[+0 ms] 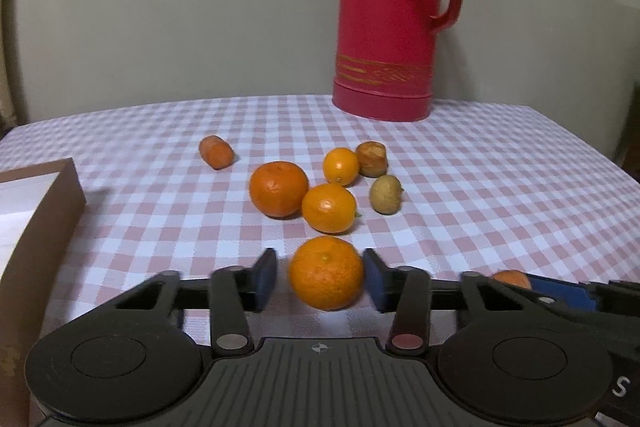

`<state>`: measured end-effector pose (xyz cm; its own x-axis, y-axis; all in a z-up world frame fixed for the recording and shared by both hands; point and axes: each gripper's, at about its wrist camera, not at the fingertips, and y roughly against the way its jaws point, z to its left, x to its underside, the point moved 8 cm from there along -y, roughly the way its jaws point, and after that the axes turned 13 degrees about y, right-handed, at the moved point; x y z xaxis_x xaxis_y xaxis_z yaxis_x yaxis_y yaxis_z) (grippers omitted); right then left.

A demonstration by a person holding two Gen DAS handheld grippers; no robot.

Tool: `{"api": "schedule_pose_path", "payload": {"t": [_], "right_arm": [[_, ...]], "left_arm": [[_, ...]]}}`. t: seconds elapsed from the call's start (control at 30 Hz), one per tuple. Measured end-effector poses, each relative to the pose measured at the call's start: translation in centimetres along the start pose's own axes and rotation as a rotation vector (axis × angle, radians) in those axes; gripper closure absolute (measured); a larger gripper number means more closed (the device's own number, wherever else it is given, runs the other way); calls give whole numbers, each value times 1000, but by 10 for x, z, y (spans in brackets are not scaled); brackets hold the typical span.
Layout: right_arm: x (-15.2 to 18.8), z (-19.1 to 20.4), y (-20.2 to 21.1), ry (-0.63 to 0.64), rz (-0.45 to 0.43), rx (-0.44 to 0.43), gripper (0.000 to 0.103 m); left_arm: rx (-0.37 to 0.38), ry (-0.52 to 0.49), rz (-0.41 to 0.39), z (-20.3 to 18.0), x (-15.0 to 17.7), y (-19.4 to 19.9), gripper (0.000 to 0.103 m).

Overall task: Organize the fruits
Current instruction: 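Grasp a brown round fruit with the right tool while the left tool grasps a mandarin orange, then carry both fruits over the white box and open both tools to drop them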

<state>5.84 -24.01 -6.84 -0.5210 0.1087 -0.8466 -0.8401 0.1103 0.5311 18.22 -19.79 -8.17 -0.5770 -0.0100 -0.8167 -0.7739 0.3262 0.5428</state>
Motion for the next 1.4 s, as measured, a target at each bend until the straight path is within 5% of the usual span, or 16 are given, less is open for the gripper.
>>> {"api": "schedule_pose_path", "payload": {"t": [0.6,1.4], "right_arm": [[-9,19,3,30,-17,-64,81],[-1,118,21,156,-5,-213,81]], "left_arm": [[-14,-24,-17,34,10,42,66],[-61,-1,-63,108,17,112,66]]}}
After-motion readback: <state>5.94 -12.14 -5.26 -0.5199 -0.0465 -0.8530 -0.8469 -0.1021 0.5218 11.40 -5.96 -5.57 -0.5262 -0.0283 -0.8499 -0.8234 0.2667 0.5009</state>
